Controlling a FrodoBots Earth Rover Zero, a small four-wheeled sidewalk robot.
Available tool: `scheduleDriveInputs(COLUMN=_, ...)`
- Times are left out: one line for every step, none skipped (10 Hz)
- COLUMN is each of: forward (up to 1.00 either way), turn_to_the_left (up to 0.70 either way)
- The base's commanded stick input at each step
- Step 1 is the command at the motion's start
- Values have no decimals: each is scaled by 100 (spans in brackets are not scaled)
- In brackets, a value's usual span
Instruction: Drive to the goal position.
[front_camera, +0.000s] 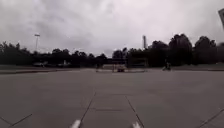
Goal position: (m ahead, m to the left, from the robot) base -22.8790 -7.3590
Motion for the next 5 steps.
scheduleDriveInputs(forward=70, turn_to_the_left=0)
scheduleDriveInputs(forward=70, turn_to_the_left=0)
scheduleDriveInputs(forward=70, turn_to_the_left=0)
scheduleDriveInputs(forward=70, turn_to_the_left=0)
scheduleDriveInputs(forward=70, turn_to_the_left=0)
